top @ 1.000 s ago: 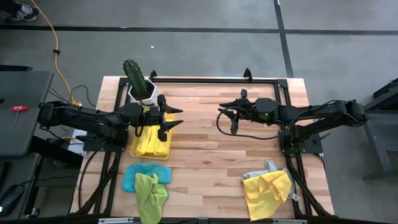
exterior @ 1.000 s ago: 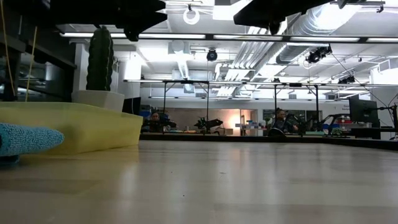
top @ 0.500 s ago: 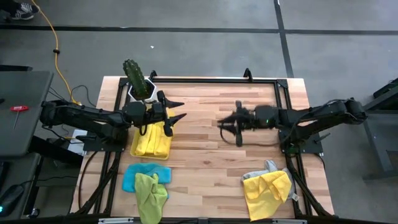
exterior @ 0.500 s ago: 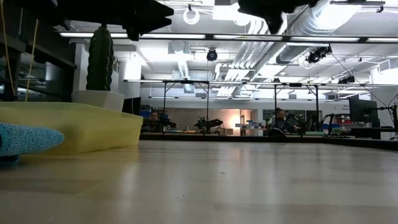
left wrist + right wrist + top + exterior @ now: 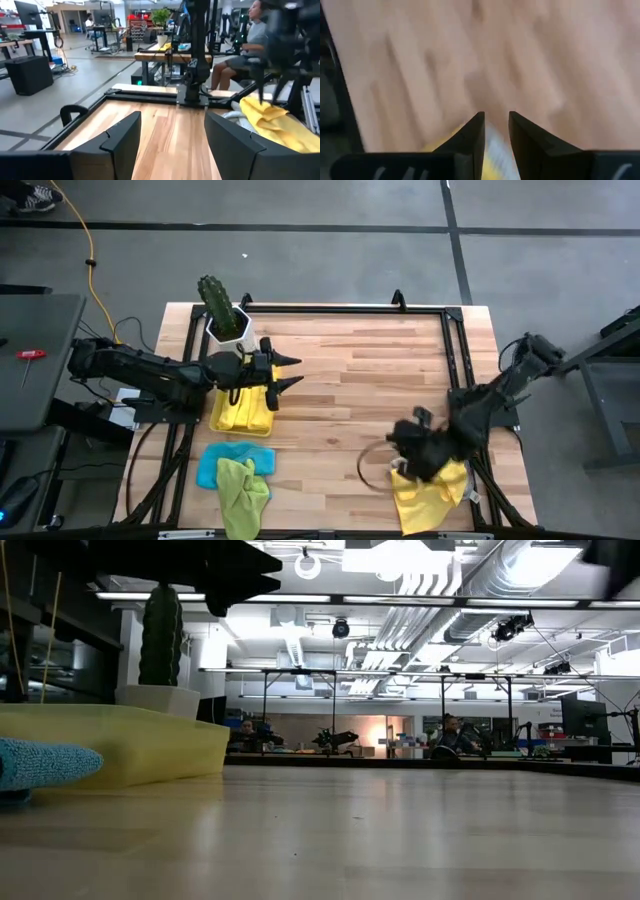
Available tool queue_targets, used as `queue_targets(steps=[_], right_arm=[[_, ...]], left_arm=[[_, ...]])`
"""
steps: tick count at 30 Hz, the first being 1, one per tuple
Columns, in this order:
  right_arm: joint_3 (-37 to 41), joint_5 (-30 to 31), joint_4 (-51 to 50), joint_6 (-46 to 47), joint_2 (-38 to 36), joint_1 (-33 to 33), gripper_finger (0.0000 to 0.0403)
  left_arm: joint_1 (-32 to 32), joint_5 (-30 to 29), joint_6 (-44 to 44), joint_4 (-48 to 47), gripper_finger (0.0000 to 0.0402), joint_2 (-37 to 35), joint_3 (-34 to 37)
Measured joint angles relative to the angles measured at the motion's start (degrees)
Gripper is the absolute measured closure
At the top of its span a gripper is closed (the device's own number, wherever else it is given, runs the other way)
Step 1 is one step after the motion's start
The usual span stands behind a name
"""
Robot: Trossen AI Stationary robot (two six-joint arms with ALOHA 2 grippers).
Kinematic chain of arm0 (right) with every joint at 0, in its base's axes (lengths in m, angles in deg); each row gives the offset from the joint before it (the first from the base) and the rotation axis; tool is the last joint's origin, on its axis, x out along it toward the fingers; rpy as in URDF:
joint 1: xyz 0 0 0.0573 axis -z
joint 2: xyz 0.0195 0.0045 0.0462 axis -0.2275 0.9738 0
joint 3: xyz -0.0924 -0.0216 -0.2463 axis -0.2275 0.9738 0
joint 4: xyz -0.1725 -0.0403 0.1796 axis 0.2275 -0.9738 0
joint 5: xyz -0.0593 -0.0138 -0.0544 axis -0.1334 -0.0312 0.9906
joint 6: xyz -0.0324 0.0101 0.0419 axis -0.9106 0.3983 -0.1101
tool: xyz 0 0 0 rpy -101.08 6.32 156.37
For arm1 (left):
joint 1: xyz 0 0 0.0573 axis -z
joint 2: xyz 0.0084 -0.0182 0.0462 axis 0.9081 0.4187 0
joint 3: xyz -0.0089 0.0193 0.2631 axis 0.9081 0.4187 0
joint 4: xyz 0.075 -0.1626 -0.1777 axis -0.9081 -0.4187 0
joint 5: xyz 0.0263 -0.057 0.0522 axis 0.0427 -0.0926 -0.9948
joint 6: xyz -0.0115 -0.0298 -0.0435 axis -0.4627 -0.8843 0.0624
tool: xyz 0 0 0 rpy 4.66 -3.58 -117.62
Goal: Fold microfiber towels
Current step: Fold the yellow microfiber towel
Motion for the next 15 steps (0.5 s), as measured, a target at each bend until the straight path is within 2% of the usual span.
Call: queue_targets(steps=[3,7,12,15], right_arm=[[-6.0,-7.9,-6.4,8.5,7.1,-3.9,0.0324],[-15.8,-19.7,-16.8,13.7,17.2,-7.8,0.0324],[-25.9,-26.8,-33.3,13.4,28.1,-11.6,0.0324],[-25.7,-33.5,-30.4,10.0,30.5,-12.6,0.0324]], left_arm=[[0.0,0.0,0.0,1.4,0.0194,0.0,0.0],[-0.2,-0.3,0.8,1.2,0.0194,0.0,0.0],[-0.2,-1.5,0.9,1.1,0.0194,0.0,0.0],[-0.2,-1.5,0.9,1.1,0.0193,0.0,0.0]])
